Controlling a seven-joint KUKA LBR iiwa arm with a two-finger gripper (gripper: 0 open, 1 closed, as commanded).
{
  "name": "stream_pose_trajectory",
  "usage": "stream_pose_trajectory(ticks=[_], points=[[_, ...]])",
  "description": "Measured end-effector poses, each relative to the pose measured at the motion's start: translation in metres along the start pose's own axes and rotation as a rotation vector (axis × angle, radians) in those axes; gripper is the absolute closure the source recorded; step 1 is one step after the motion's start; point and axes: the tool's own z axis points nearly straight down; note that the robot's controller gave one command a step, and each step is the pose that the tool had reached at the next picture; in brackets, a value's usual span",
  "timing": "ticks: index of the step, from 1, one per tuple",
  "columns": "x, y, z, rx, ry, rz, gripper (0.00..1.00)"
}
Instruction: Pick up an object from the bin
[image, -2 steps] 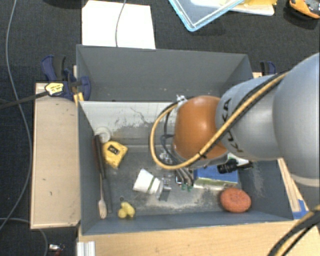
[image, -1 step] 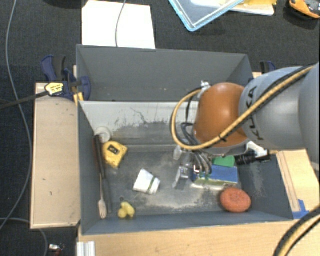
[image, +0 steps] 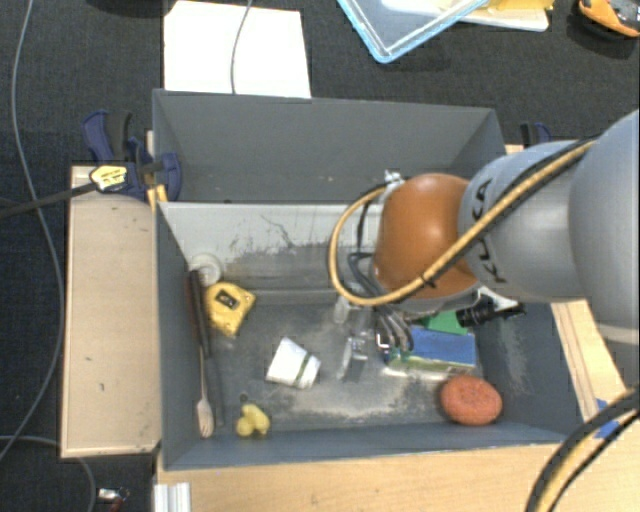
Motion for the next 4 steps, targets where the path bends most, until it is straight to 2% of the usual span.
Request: stream_pose_trajectory(ticks=[1, 2, 3, 4], points=[[-0.036, -0.031, 0.018, 0.001, -0.006, -0.178, 0.0], [-0.049, -0.042, 0.011, -0.001, -0.001, -0.039, 0.0], [-0.056, -0.104, 0.006, 0.0, -0.003, -0.087, 0.0], [-0.059, -0.148, 0.002, 0.001, -0.006, -0.068, 0.0]])
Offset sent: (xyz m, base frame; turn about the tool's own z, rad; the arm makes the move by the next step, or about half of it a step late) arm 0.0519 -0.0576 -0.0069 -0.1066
